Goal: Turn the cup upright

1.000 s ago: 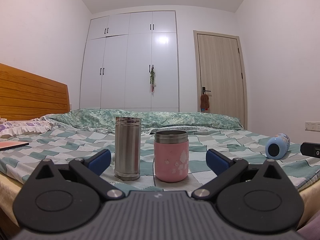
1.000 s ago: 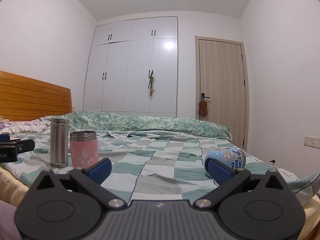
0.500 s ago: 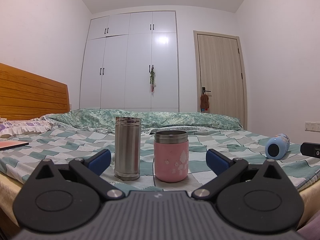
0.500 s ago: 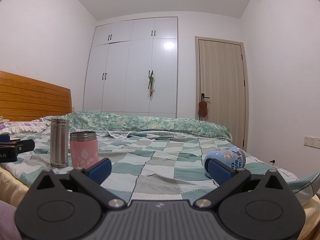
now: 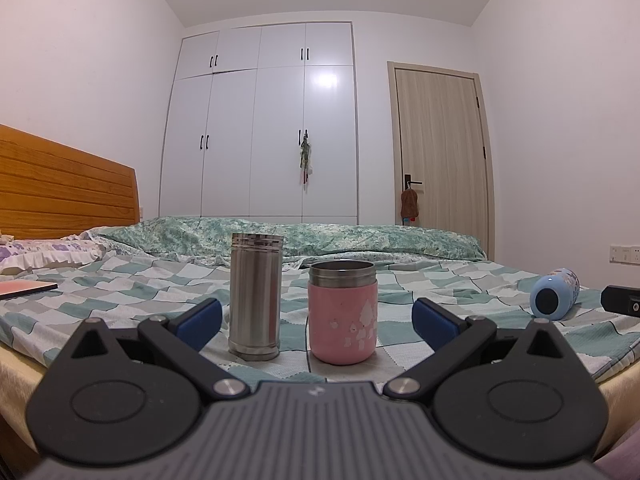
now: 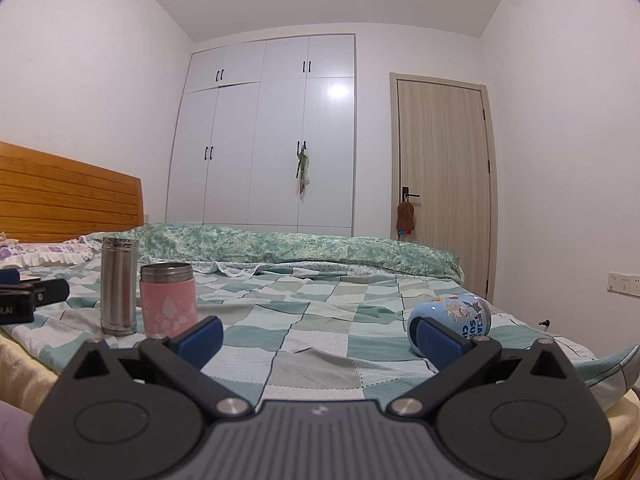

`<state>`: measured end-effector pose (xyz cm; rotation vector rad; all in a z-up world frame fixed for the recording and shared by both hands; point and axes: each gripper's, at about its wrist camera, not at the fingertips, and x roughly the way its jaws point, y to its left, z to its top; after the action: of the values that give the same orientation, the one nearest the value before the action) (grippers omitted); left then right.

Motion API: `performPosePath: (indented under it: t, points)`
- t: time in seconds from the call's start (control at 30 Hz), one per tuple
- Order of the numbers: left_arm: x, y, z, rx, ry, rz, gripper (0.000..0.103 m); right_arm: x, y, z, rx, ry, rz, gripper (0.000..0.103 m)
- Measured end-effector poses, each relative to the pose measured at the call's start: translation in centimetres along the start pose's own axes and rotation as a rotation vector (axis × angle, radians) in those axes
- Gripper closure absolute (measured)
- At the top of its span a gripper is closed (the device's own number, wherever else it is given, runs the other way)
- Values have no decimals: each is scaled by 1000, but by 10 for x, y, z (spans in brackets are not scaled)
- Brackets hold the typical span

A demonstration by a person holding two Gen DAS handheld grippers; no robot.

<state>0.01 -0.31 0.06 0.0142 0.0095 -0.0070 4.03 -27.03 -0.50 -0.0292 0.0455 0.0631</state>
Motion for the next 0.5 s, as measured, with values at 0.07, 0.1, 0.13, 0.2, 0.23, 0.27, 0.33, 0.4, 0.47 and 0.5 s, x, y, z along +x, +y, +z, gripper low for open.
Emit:
performPosePath:
  t: [0.07, 0.1, 0.13, 0.2, 0.23, 0.27, 0.33, 0.4, 0.47, 0.5]
  points:
    - [0, 1, 0, 0, 1, 0, 0, 0, 0, 0, 0, 0, 0, 0]
    - [0, 0, 0, 0, 1, 1, 0, 0, 0, 0, 0, 0, 0, 0]
    - [0, 1, 0, 0, 0, 1, 0, 0, 0, 0, 0, 0, 0, 0]
    - [0, 1, 0, -1, 0, 0, 0, 0, 0, 0, 0, 0, 0, 0]
    - [0, 1, 0, -1, 1, 0, 0, 0, 0, 0, 0, 0, 0, 0]
    - [0, 0, 0, -1, 1, 0, 0, 0, 0, 0, 0, 0, 0, 0]
    - [0, 1, 0, -1, 1, 0, 0, 0, 0, 0, 0, 0, 0, 0]
    - [0, 1, 0, -1, 1, 0, 0, 0, 1, 0, -1, 0, -1, 0]
    - [0, 1, 0, -2, 1, 1, 0, 0, 1, 0, -1, 0, -1, 0]
    - [0, 0, 0, -2, 2, 2, 0, 0, 1, -1, -1, 0, -2, 0]
